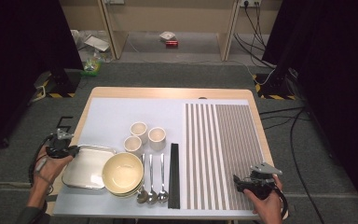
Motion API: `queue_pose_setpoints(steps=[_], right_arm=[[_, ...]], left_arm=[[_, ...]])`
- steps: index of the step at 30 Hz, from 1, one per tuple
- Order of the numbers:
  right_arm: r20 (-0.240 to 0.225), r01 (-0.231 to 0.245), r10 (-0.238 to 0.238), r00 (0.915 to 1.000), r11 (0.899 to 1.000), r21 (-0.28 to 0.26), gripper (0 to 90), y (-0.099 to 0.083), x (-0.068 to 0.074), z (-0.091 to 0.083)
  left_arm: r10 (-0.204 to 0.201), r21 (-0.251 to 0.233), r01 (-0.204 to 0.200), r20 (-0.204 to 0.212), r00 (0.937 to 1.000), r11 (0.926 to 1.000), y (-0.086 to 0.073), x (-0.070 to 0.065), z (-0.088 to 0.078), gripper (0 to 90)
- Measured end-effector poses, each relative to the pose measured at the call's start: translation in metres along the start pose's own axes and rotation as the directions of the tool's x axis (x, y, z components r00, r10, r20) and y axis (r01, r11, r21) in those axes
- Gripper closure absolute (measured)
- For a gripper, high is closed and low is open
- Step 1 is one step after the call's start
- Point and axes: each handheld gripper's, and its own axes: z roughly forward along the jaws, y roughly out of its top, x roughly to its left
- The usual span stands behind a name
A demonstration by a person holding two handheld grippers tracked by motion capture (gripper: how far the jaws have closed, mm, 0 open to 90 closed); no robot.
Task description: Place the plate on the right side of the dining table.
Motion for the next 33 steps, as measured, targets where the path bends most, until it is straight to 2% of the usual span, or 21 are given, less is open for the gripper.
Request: queue_pose_setpoints(steps=[2,3,4,5,6,7,8,9,10,11,12,13,14,16,18,21,23,25,26,31,33], right_arm=[[0.0,0.0,0.0,1.0,1.0,0.0,14.8,0.0,0.0,0.0],[0.0,0.0,0.0,1.0,1.0,0.001,14.8,0.0,0.0,0.0],[-0.002,-0.002,0.002,1.0,1.0,0.002,14.7,0.0,0.0,0.0],[-0.003,-0.002,0.002,1.0,1.0,0.001,14.8,0.0,0.0,0.0],[0.001,0.001,-0.001,1.0,1.0,0.0,14.9,0.0,0.0,0.0],[0.001,0.001,-0.001,1.0,1.0,0.0,14.8,0.0,0.0,0.0],[0.0,0.0,0.0,1.0,1.0,0.001,14.8,0.0,0.0,0.0],[0.0,0.0,0.0,1.0,1.0,0.001,14.8,0.0,0.0,0.0],[0.001,0.0,0.0,1.0,1.0,0.0,14.8,0.0,0.0,0.0],[0.0,0.0,0.0,1.0,1.0,-0.001,14.8,0.0,0.0,0.0],[0.003,0.001,-0.001,1.0,1.0,0.002,14.8,0.0,0.0,0.0],[-0.001,0.0,0.0,1.0,1.0,-0.001,14.8,0.0,0.0,0.0],[-0.002,-0.002,0.002,1.0,1.0,0.0,14.8,0.0,0.0,0.0],[0.003,0.001,-0.001,1.0,1.0,0.002,14.8,0.0,0.0,0.0],[0.003,0.001,-0.001,1.0,1.0,0.001,14.8,0.0,0.0,0.0],[0.0,0.0,0.0,1.0,1.0,-0.001,14.8,0.0,0.0,0.0],[-0.001,0.0,0.0,1.0,1.0,0.0,14.8,0.0,0.0,0.0],[0.002,0.0,0.0,1.0,1.0,0.002,14.8,0.0,0.0,0.0],[0.003,0.003,-0.003,1.0,1.0,0.002,14.8,0.0,0.0,0.0],[0.0,0.0,0.0,1.0,1.0,-0.001,14.8,0.0,0.0,0.0],[0.0,0.0,0.0,1.0,1.0,0.0,14.8,0.0,0.0,0.0]], left_arm=[[-0.006,-0.037,0.006,-0.003,1.0,0.9993,-0.001,0.0,-0.004,83.8],[-0.033,-0.032,0.034,0.009,0.9994,0.9989,-0.003,0.002,-0.002,84.2],[-0.041,-0.006,0.041,0.021,0.9989,0.9991,-0.004,0.005,-0.001,84.1],[-0.036,-0.023,0.036,0.013,0.9993,0.9991,-0.003,0.003,-0.003,84.1],[-0.047,-0.046,0.048,0.006,0.9989,0.9978,-0.003,0.002,-0.005,84.5],[-0.062,-0.027,0.062,0.024,0.9978,0.9977,-0.002,0.005,-0.007,85.0],[-0.068,-0.028,0.069,0.022,0.9974,0.9972,-0.001,0.006,-0.008,85.5],[-0.058,-0.015,0.058,0.02,0.9981,0.9982,0.0,0.005,-0.008,86.2],[-0.061,0.021,0.06,0.043,0.9972,0.998,0.0,0.006,-0.005,87.3],[-0.035,0.029,0.034,0.045,0.9984,0.999,0.0,0.005,-0.005,86.8],[-0.047,-0.017,0.047,0.03,0.9985,0.9987,0.0,0.005,-0.008,88.8],[-0.052,-0.01,0.052,0.033,0.9981,0.9986,0.002,0.007,-0.01,90.0],[-0.046,-0.005,0.046,0.013,0.9988,0.9989,0.002,0.006,-0.007,90.0],[-0.053,-0.001,0.053,0.03,0.9981,0.9986,0.001,0.006,-0.004,90.0],[-0.056,-0.01,0.056,0.013,0.9984,0.9984,-0.001,0.006,-0.002,89.8],[-0.037,-0.015,0.037,-0.001,0.9993,0.9992,-0.001,0.007,-0.002,82.3],[-0.038,-0.008,0.038,0.005,0.9993,0.9992,-0.001,0.008,-0.004,78.9],[-0.051,-0.001,0.051,0.032,0.9982,0.9987,-0.001,0.009,-0.005,70.8],[-0.053,0.009,0.052,0.048,0.9974,0.9986,-0.001,0.008,-0.005,69.7],[-0.03,0.014,0.029,0.061,0.9977,0.9995,-0.004,0.003,0.006,70.8],[-0.021,0.001,0.021,0.08,0.9966,0.9998,-0.005,0.001,0.011,71.7]])
